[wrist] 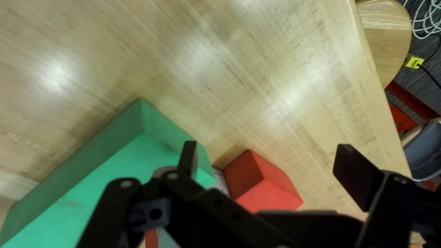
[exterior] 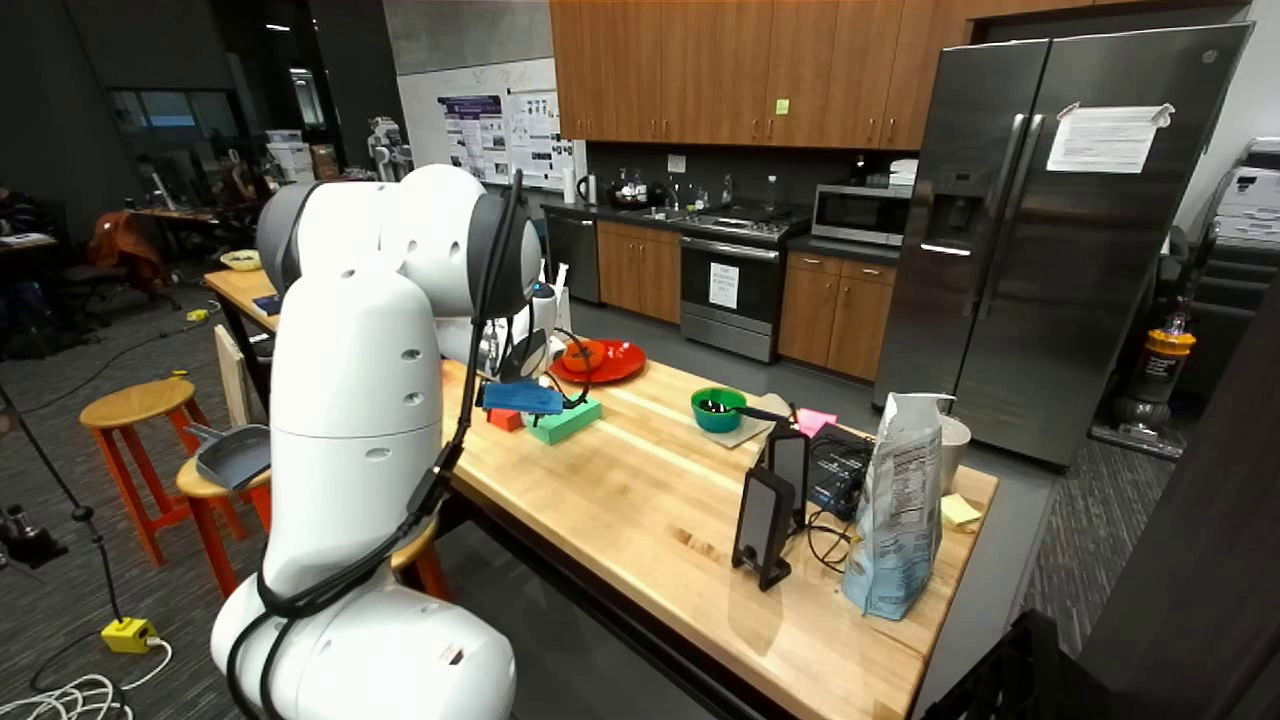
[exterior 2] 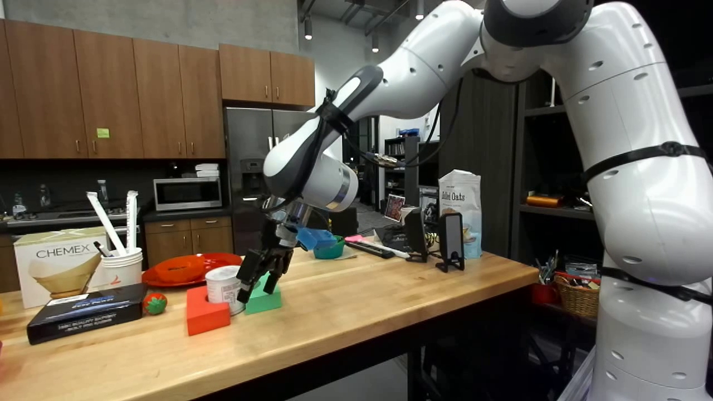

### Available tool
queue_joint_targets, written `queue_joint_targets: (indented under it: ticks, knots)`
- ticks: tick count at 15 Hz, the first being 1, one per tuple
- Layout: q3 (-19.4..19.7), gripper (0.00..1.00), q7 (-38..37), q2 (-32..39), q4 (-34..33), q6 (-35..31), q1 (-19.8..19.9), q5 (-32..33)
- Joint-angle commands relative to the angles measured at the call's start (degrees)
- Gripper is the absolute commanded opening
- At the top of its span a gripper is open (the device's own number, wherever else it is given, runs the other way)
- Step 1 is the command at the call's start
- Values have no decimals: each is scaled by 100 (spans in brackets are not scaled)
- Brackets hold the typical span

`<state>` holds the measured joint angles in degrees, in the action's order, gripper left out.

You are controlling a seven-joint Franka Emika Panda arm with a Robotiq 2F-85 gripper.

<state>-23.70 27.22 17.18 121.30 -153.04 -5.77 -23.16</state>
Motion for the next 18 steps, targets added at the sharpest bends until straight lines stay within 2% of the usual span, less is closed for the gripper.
queue_joint_targets:
  ticks: [1, 5, 13, 18]
  knots:
    - [13, 100, 195, -62, -77, -104, 133, -54]
    - [208, 100, 107, -22, -113, -325, 149, 261]
    - [632, 100, -292, 242, 39, -748, -26, 1445]
    - [683, 100, -642, 449, -68, -753, -84, 1858]
